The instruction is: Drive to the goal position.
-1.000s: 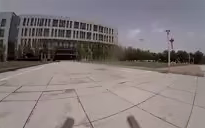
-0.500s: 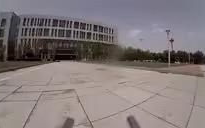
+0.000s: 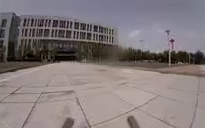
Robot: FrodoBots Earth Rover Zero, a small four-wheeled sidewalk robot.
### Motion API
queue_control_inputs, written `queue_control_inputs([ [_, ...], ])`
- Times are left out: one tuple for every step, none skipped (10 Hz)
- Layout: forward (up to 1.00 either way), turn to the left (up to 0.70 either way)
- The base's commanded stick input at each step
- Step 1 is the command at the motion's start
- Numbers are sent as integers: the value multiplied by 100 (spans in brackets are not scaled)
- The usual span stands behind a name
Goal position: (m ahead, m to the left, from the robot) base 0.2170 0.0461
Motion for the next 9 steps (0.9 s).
queue_control_inputs([
  [70,36],
  [70,36],
  [70,36],
  [70,31],
  [70,14],
  [70,1],
  [70,1],
  [70,1],
  [70,1],
])
